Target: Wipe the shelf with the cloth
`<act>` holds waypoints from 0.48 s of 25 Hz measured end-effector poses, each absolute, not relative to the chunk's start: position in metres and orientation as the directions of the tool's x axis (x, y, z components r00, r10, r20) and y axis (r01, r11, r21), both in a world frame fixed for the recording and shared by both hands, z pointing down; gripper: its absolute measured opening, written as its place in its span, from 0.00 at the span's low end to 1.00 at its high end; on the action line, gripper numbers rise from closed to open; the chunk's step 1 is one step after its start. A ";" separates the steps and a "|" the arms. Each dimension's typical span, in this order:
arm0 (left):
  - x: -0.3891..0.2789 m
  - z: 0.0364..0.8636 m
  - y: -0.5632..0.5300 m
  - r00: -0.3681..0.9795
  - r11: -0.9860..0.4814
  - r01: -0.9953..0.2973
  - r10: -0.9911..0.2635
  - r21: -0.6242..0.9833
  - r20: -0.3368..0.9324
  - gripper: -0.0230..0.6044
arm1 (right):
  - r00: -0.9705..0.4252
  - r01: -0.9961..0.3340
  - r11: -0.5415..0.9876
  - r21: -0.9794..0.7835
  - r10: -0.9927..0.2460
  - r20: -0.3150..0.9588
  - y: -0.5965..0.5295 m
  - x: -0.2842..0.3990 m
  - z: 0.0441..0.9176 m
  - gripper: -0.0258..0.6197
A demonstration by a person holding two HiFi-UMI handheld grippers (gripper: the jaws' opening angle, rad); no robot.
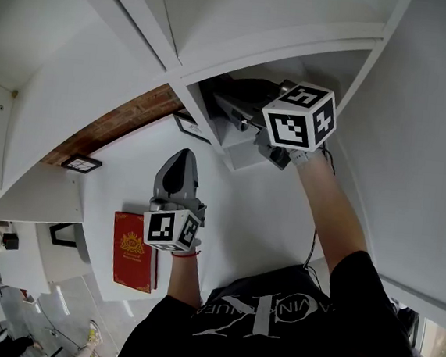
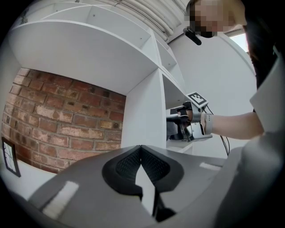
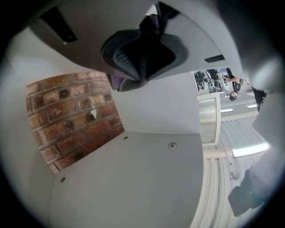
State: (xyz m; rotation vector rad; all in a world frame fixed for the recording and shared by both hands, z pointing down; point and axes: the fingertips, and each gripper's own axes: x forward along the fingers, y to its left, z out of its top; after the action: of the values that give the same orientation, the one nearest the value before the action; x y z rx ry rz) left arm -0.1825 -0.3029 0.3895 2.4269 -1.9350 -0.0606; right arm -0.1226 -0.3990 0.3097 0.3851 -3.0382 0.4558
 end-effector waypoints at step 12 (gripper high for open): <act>-0.184 0.386 -0.302 0.222 -0.222 -0.974 -0.975 0.050 -0.013 0.05 | -0.967 -0.006 0.940 -0.342 -0.093 -0.238 -0.372 -0.102 0.222 0.12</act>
State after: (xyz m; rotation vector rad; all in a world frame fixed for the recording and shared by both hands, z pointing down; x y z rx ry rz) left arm -0.1842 -0.3019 0.3858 2.4312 -1.9395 -0.0640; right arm -0.1018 -0.3721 0.2217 0.0872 -3.3429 0.5874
